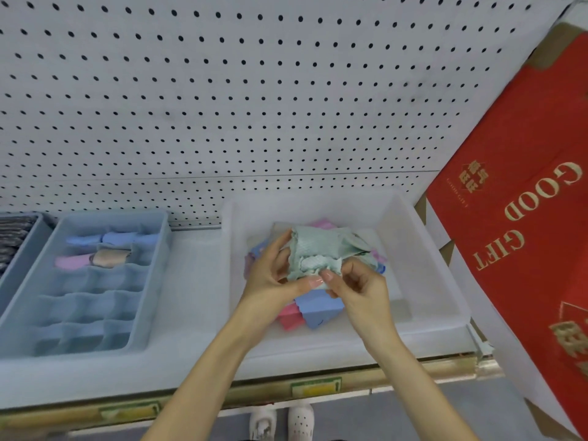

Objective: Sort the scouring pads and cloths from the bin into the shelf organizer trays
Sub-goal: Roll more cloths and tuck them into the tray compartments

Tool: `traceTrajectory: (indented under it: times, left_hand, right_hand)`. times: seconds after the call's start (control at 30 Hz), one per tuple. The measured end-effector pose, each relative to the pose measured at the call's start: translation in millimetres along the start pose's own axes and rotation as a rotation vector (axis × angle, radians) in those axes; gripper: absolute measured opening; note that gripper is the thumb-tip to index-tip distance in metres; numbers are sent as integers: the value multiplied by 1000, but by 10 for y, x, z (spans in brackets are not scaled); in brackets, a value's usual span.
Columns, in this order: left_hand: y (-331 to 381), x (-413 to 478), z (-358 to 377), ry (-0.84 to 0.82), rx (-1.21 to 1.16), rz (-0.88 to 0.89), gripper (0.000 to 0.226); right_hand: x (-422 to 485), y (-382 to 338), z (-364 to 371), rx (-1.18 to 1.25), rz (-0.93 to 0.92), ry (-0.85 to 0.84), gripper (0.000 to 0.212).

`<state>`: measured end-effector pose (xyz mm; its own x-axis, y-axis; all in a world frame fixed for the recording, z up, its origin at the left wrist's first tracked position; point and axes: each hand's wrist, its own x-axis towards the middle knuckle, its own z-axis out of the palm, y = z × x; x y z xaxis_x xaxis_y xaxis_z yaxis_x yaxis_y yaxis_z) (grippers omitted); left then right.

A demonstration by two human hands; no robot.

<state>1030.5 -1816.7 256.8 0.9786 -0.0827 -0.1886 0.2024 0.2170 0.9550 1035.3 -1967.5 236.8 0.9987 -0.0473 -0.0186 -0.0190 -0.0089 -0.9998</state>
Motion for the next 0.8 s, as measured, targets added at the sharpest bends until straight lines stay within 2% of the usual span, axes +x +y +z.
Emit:
traceTrajectory:
  times: [0.07,0.2,0.3,0.33,0.43,0.5,0.57,0.67,0.8]
  left_hand:
    - [3,-34,-11,-32,37,4,80]
    - [7,-71,-26,-71,99,43,93]
    - [33,-76,-48,-101,118,54,98]
    - [36,-67,-59,-115,139,58,91]
    - [48,-56,-65,-156,196,41,61]
    - [38,-55,-36,-152,222,19,57]
    - [9,-53,-9,-155,205,3,63]
    - [-56,-40,25,-172,196,10,69]
    - [-86,-34,92,-152,174,47,67]
  right_hand:
    - [-35,2,11,-20,-26,-29,43]
    - [-50,18,-13,-62,-52,-86,40]
    - [-50,10,-55,-129,-99,-196,23]
    - [-53,10,-74,-158,-112,-226,20]
    - [-73,-9,-134,-145,-134,-254,34]
    - [-71,-20,-159,-127,-120,-269,26]
    - [-60,-36,-154,-120,-107,-257,20]
    - [-32,-42,-132,-71,-97,-148,30]
    - [-24,-41,-96,-22,-99,-88,17]
